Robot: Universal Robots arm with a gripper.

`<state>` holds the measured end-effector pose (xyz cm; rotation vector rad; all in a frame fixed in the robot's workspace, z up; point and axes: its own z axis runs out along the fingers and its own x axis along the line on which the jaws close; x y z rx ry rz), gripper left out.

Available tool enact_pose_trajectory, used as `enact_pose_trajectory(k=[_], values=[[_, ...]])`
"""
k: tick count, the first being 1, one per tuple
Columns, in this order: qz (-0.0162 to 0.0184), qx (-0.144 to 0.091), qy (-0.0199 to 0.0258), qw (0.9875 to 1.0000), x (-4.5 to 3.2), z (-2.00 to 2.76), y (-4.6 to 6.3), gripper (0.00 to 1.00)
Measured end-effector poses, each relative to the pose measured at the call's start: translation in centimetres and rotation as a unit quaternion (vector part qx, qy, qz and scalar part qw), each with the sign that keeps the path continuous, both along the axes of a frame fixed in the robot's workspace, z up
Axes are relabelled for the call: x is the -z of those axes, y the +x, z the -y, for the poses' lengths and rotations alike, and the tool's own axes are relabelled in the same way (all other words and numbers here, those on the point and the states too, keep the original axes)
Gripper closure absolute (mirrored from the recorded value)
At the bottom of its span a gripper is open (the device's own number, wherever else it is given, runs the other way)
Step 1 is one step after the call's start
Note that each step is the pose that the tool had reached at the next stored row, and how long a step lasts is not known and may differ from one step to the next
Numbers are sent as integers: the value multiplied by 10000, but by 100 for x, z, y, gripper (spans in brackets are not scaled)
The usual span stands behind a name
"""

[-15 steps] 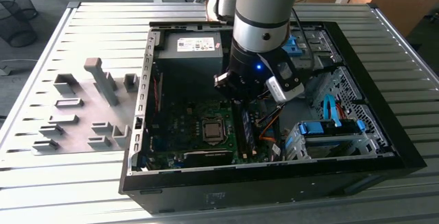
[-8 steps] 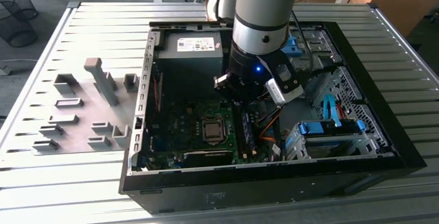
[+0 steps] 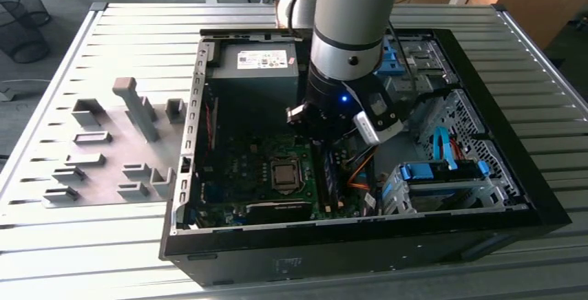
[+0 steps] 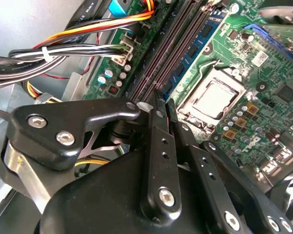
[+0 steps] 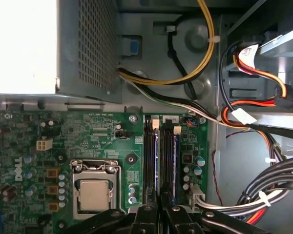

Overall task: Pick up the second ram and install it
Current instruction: 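Insert the second ram into the second slot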

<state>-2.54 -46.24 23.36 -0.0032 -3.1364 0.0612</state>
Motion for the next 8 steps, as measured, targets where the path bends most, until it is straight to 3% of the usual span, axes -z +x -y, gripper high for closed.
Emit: enact_pose_trajectory(k=[8], values=[[0, 26, 22, 10000, 40, 17, -2, 86]])
